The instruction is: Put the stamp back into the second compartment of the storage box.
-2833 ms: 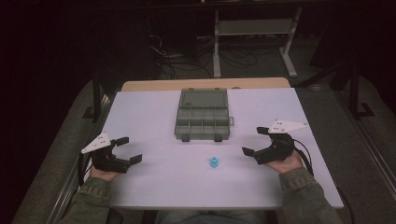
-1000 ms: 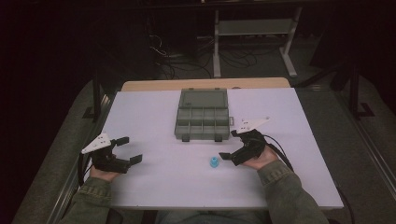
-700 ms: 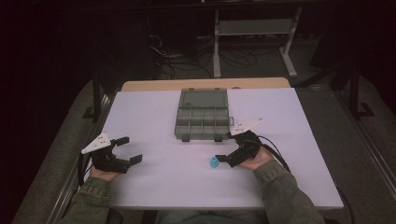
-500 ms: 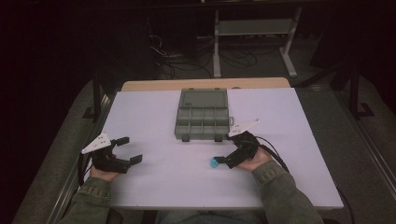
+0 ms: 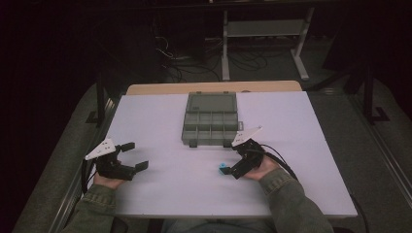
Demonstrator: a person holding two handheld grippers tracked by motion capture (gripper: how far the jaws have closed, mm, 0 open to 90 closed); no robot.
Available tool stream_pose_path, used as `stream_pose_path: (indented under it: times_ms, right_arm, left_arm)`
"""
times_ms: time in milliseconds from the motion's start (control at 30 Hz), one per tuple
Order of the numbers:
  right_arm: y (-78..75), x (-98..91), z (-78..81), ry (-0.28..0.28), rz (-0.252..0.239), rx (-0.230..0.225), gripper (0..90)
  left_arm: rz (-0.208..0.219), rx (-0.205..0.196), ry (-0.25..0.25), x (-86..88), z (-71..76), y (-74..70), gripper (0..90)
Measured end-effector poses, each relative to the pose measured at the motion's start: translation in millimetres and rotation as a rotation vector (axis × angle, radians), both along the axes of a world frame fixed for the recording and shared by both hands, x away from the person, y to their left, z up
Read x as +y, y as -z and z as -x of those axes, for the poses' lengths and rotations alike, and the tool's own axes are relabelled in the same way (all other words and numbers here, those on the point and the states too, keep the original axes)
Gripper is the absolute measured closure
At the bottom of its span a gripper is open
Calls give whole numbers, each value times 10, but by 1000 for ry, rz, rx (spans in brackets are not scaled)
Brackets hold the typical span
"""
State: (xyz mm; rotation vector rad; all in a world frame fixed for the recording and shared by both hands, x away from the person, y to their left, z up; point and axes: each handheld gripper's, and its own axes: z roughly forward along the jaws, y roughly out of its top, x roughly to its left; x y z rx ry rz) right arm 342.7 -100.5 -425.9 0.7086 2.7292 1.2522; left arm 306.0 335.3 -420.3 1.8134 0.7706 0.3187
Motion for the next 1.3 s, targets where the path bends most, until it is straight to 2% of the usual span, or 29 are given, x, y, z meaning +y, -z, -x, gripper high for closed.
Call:
stream_pose_path:
  times_ms: [167, 233, 267, 333, 400, 533, 567, 600, 667, 867, 900, 933, 1000, 1300]
  right_arm:
    - [25, 29, -4, -11, 23, -2, 14]
    - [30, 34, -6, -29, 24, 3, 55]
    - [29, 41, 3, -33, 13, 25, 75]
    - [36, 46, -4, -61, 18, 42, 144]
    - [40, 47, -8, -69, 25, 40, 163]
    - [44, 52, -6, -102, 33, 40, 333]
    - [44, 52, -6, -102, 33, 40, 333]
    - [48, 57, -5, -113, 37, 42, 406]
    - [43, 59, 3, -121, 33, 43, 477]
    - [51, 65, -9, -133, 38, 41, 584]
    - [63, 69, -20, -140, 52, 33, 638]
    - [70, 72, -21, -130, 66, 36, 650]
    - [67, 69, -22, -112, 61, 46, 701]
    - [33, 46, -36, -118, 80, 42, 713]
  left_arm:
    - [-1, 0, 0, 1, 0, -1, 0]
    - [-2, 0, 0, 2, -1, 1, 0]
    - [-1, 0, 0, 2, -1, 0, 0]
    - [1, 0, -1, 2, 0, 0, 0]
    - [0, 3, -4, 4, 2, -2, 0]
    - [-1, 0, -2, 3, 0, -1, 0]
    - [-1, 0, -2, 3, 0, -1, 0]
    - [-1, 3, -4, 6, 2, -2, 0]
    - [-1, 2, -4, 8, 0, -3, 0]
    - [-3, 2, -4, 9, 0, -2, 0]
    - [0, 2, -5, 7, 0, -1, 0]
    - [-5, 2, -4, 11, -1, -1, 0]
    - [-6, -1, -3, 13, -3, -2, 0]
    - [-6, -1, -4, 13, -3, -2, 0]
